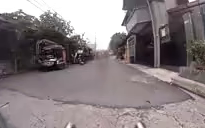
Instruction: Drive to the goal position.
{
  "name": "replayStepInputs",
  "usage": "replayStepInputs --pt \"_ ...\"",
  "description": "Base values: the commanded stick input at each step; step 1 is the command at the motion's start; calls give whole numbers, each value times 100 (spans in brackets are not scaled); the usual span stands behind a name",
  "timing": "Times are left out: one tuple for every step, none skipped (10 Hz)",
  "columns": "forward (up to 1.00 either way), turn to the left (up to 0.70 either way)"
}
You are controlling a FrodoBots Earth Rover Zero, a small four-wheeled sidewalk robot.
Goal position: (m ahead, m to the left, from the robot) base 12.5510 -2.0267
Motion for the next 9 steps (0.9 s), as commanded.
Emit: replayStepInputs --pt "70 -14" --pt "70 -14" --pt "70 -9" --pt "70 0" --pt "70 0" --pt "70 0" --pt "70 0" --pt "70 0" --pt "70 0"
